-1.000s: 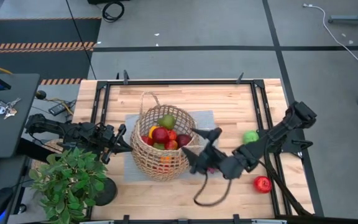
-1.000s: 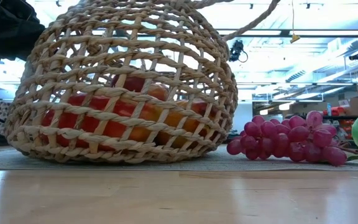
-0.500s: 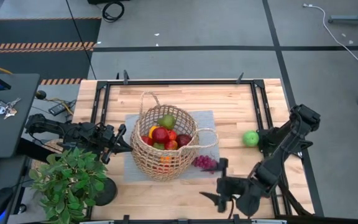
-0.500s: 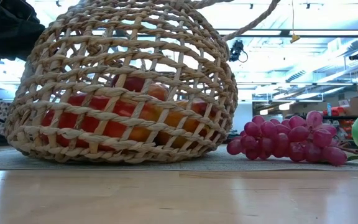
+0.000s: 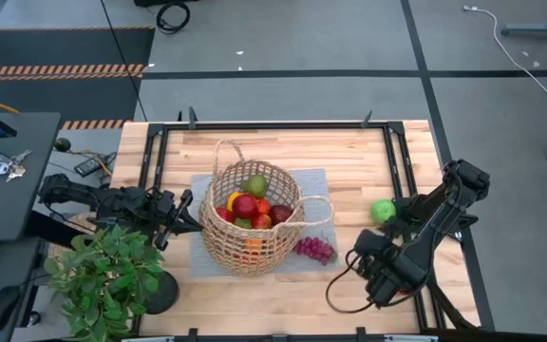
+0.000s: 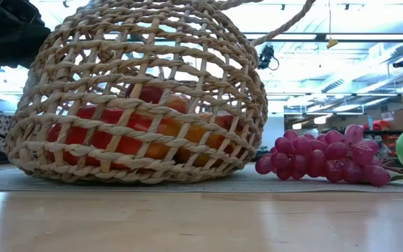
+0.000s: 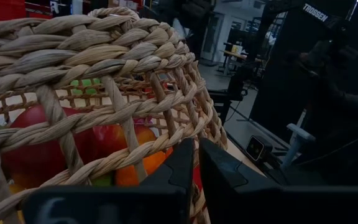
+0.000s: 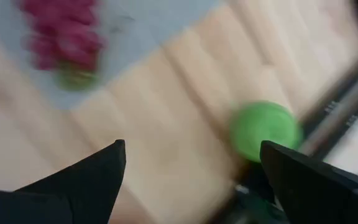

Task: Build produce basket
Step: Put the green apple into the basket

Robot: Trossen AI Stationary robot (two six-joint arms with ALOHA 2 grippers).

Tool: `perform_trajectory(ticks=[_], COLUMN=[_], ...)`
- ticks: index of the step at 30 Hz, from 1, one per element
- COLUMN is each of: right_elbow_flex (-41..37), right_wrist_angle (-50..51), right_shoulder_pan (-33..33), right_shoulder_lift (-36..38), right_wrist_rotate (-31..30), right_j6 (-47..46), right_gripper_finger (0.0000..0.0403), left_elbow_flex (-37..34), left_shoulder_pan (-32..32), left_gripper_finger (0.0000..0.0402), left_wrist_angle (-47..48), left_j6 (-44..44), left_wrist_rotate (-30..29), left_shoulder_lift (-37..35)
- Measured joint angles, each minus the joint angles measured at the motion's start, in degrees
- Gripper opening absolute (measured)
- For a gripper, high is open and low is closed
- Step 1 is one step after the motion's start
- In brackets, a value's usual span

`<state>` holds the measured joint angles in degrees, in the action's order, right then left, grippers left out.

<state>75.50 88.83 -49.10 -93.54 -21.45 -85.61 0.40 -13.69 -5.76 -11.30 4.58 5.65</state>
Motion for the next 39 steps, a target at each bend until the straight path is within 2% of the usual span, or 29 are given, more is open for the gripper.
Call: perform_trajectory(ticks=[2,6,9,16,20,23,25,31,33,39], right_elbow_flex=[-0.4,-4.5,-9.4,-20.7,-25.8,-29.3,-29.3,-29.3,-29.3,-28.6], right_wrist_angle=[1.3,-1.8,-0.5,-6.5,-7.3,-8.5,-11.3,-10.1,-10.4,-9.1], right_shoulder_pan=[0.0,2.2,4.6,8.4,8.9,9.5,9.9,13.3,15.3,21.3], right_shoulder_lift=[0.3,3.5,5.9,20.2,28.5,31.8,32.7,30.3,28.3,21.7], right_wrist_rotate=[0.1,-5.1,-4.8,-1.2,-1.5,-1.9,-3.8,-5.4,-3.6,4.2], right_j6=[-0.4,2.5,3.4,6.0,3.1,3.3,4.4,1.5,0.5,7.1], right_gripper_finger=[0.0372,0.0358,0.0348,0.0345,0.0345,0.0352,0.0358,0.0369,0.0368,0.0362], left_elbow_flex=[0.0,0.0,0.0,0.0,0.0,0.0,0.0,0.0,0.0,0.0], left_shoulder_pan=[0.0,0.0,0.0,0.0,0.0,0.0,0.0,0.0,0.0,0.0], left_gripper_finger=[0.0031,0.0028,0.0031,0.0034,0.0028,0.0029,0.0032,0.0035,0.0032,0.0029], left_wrist_angle=[0.0,0.0,0.0,0.0,0.0,0.0,0.0,-0.2,-0.3,-0.3], left_j6=[0.0,0.0,0.0,0.0,0.0,0.0,0.0,0.0,0.0,0.0], left_wrist_rotate=[0.0,0.0,0.0,0.0,0.0,0.0,0.0,0.0,0.0,0.0], left_shoulder_lift=[0.0,0.0,0.0,0.0,0.0,0.0,0.0,0.0,0.0,0.0])
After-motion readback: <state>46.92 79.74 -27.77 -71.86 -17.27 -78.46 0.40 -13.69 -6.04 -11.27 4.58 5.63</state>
